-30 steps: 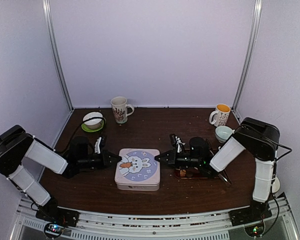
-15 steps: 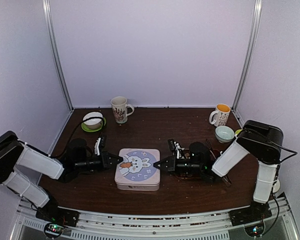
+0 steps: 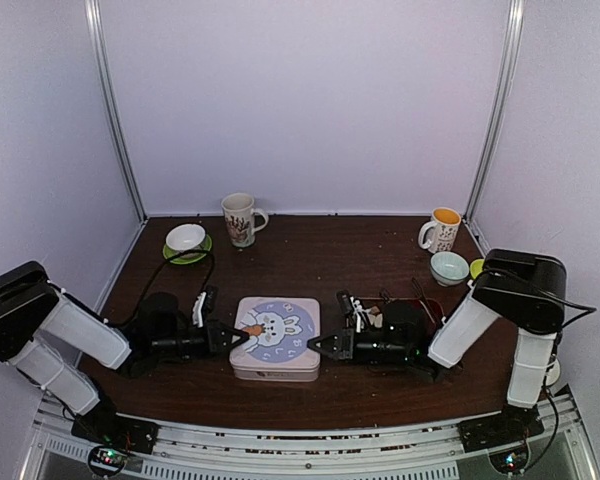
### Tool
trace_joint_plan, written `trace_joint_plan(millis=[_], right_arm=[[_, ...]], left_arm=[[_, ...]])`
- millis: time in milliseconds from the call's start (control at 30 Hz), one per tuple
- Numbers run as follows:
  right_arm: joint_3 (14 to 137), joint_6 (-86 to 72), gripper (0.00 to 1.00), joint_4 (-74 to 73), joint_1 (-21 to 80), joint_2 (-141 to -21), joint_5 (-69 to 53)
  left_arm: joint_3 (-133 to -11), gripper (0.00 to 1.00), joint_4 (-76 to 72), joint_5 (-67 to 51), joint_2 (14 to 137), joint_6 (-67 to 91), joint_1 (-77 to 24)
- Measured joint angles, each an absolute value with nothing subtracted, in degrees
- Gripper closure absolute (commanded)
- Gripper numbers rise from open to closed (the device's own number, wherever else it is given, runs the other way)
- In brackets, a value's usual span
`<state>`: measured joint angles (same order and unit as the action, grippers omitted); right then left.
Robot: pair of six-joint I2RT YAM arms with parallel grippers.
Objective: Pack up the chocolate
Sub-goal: Press the box lid onto the packing box.
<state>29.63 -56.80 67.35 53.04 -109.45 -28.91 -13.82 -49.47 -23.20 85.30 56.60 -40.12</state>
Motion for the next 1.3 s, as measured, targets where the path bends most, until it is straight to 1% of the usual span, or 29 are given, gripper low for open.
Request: trace_joint_plan(millis=[167,400,500,600,700,800,1000,1133,1300], right_arm=[[29.3,-56.6,1.00,68.9,53.0,-109.8,-28.0],[26.8,-53.1,1.00,65.7,54.8,-101.1,-27.0],[27.0,-52.7,1.00,66.7,55.5,-103.0,-26.8],[26.9,-53.5,1.00,68.8,55.6,-108.0,-26.6],[27.3,-54.2,1.00,72.4,55.6,-110.0,-26.5],[27.0,-54.4,1.00,72.4,55.6,-109.8,-26.5],[26.0,-53.3,1.00,68.1,55.6,-102.8,-26.3],[26.0,-52.9,1.00,68.6,55.9,-102.1,-26.0],[25.8,-54.3,1.00,71.7,56.0,-108.4,-25.7]], left_arm=[[-11.8,1.00,-48.0,-21.9,82.0,57.6,-42.6],[-7.1,1.00,-49.0,-19.2,77.1,58.5,-44.0],[-6.9,1.00,-51.5,-19.2,78.8,58.5,-44.1],[-7.0,1.00,-52.1,-18.8,79.2,58.4,-44.7],[-7.1,1.00,-45.4,-16.5,73.9,57.7,-47.0],[-7.2,1.00,-38.6,-15.0,67.0,57.1,-48.7],[-8.2,1.00,-28.9,-12.5,58.6,55.1,-48.9],[-8.3,1.00,-26.7,-10.9,60.2,53.9,-48.9],[-10.1,1.00,-31.2,-10.9,67.5,53.1,-48.9]])
